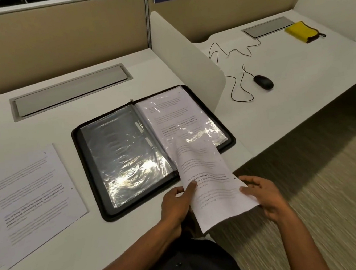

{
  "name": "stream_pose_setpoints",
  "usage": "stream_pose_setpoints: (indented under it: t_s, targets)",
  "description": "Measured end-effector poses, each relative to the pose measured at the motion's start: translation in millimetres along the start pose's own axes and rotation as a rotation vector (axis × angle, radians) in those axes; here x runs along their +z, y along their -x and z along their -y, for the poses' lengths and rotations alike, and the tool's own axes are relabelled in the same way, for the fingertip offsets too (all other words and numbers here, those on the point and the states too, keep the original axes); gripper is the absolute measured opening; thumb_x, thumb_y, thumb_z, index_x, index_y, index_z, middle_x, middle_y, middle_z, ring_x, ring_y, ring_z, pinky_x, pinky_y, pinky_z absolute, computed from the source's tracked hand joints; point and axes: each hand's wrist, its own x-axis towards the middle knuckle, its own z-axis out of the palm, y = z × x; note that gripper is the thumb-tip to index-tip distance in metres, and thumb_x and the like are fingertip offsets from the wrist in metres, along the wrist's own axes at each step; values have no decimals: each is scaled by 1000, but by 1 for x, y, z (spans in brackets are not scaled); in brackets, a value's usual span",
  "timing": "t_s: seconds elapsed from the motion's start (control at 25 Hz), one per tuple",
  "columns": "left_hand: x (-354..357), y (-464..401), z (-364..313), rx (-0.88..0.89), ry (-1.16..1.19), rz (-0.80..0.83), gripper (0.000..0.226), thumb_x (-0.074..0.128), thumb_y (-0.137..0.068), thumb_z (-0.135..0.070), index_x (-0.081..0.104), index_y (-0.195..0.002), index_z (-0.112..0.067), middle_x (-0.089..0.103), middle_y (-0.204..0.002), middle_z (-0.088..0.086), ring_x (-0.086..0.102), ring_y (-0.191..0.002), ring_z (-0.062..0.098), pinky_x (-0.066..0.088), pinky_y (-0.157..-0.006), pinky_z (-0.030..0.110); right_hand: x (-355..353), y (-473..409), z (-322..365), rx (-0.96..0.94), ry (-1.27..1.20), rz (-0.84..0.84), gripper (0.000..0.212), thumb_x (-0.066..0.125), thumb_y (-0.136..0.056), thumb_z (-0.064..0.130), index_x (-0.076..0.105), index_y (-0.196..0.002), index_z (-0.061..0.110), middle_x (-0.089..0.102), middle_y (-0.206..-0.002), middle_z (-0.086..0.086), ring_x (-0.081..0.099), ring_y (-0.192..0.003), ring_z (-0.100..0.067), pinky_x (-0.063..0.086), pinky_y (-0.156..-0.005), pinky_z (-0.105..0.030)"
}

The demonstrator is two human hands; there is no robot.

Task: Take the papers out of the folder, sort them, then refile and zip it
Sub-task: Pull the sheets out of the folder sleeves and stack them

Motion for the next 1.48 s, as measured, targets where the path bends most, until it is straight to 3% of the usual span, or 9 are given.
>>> stream_pose_setpoints:
  t_s: [0.16, 0.32, 0.52, 0.76, 0.96, 1.12, 1.2, 1.36, 1.48]
  targets:
    - [-6, 11, 9, -19, -59, 161, 30, 74, -88, -35, 71, -102, -9, 77, -90, 5, 66, -66, 18, 51, -60, 22, -21, 50, 2, -68, -41, 101, 46, 67, -85, -7, 63, -125, 16, 75, -107, -16, 73, -91, -40, 62, -66, -42]
    - [-6, 29, 10, -21, -60, 277, 25, 76, -88, -27, 71, -101, -7, 77, -94, 6, 73, -79, 21, 55, -66, 24, -40, 95, 2, -140, -73, 84, 65, 83, -62, 3, 64, -124, 12, 75, -107, -16, 74, -81, -36, 60, -55, -35]
    - [-28, 48, 2, 159, -56, 323, 24, 73, -90, -24, 67, -110, -12, 76, -96, 11, 74, -92, 26, 59, -86, 44, -36, 123, 8, -189, -208, 120, 50, 61, -75, -1, 63, -122, 14, 73, -110, -19, 72, -84, -43, 62, -56, -39]
    - [-107, 48, -17, 456, -123, 31, 15, 71, -91, -28, 71, -106, -28, 75, -94, -6, 72, -87, 11, 54, -66, 21, 54, 104, 33, -308, -163, 220, 47, 68, -76, 8, 62, -123, 16, 73, -110, -11, 72, -98, -37, 64, -73, -45]
    - [-209, 42, -25, 568, -118, -376, 20, 77, -86, -33, 73, -105, -27, 74, -89, -4, 72, -77, 10, 60, -61, 27, 172, 60, 53, -353, -18, 335, 33, 74, -84, 3, 68, -114, 15, 75, -105, -8, 72, -100, -27, 60, -80, -39]
    - [-299, 33, -22, 555, -142, -720, 33, 82, -78, -40, 73, -104, -23, 73, -87, -6, 70, -76, 12, 59, -74, 34, 275, 45, 69, -425, 72, 367, 24, 78, -84, 5, 70, -104, 16, 76, -95, -5, 74, -84, -20, 53, -57, -24]
    - [-332, 31, -21, 557, -155, -839, 29, 83, -78, -37, 72, -100, -22, 73, -83, -5, 68, -71, 11, 57, -74, 33, 322, 39, 69, -462, 113, 379, 21, 80, -82, 4, 71, -97, 16, 75, -91, -6, 73, -81, -18, 55, -59, -22]
    - [-383, 22, -14, 533, -191, -960, 33, 85, -77, -32, 73, -103, -15, 71, -80, -1, 66, -70, 11, 55, -74, 32, 399, 24, 56, -505, 295, 349, 21, 86, -77, 16, 71, -91, 20, 74, -90, -2, 73, -83, -19, 62, -76, -36]
    - [-409, 9, -5, 500, -231, -997, 33, 85, -77, -30, 73, -104, -15, 67, -76, -4, 67, -76, 21, 51, -73, 31, 430, 21, 46, -565, 423, 282, 26, 86, -77, 22, 72, -98, 14, 70, -83, 2, 66, -74, -11, 55, -70, -22]
